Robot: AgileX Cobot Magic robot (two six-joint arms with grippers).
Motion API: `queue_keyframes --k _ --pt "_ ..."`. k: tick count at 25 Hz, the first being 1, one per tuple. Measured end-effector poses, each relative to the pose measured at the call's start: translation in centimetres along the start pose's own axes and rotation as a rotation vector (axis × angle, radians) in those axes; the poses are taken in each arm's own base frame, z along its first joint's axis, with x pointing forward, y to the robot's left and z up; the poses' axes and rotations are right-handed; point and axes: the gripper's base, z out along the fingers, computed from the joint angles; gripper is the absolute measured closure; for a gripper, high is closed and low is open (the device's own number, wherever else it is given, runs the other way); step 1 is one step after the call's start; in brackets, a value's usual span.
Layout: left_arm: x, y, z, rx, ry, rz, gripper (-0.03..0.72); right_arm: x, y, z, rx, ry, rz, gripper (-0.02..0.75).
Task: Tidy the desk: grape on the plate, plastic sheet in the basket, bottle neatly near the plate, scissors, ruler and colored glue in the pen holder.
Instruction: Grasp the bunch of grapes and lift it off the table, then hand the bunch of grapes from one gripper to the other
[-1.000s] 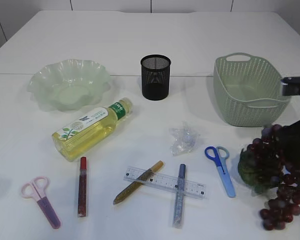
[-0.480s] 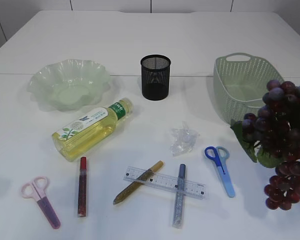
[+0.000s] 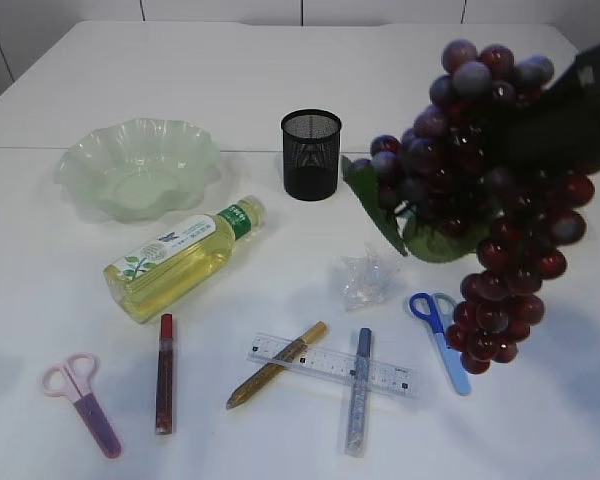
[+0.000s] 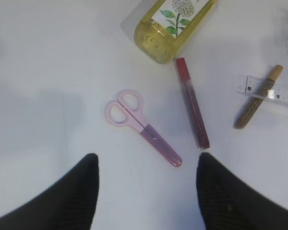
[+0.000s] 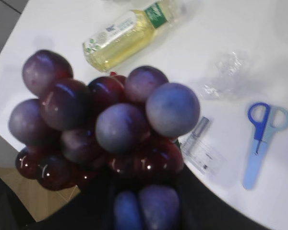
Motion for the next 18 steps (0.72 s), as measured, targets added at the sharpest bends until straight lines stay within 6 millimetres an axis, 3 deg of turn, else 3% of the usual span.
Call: queue_keyframes --k 5,8,13,18 --pt "0.0 0.0 0.0 0.0 0.0 0.0 0.221 -2.3 3.5 -1.0 -0.074 -0.087 -0.118 0.542" --pt "-0.1 0.0 0.0 0.001 -0.007 -0.002 0.221 -2.8 4.7 -1.3 -0.11 -0.115 -0.141 0.543" --pt "-0.5 -0.3 0.0 0.035 -0.057 -0.035 0.222 -2.9 5.0 -1.2 -0.128 -0.113 -0.144 0.544" --pt "-1.5 -0.3 -0.1 0.024 -0.168 0.043 0.223 -2.8 4.8 -0.6 -0.132 -0.085 -0.135 0.546"
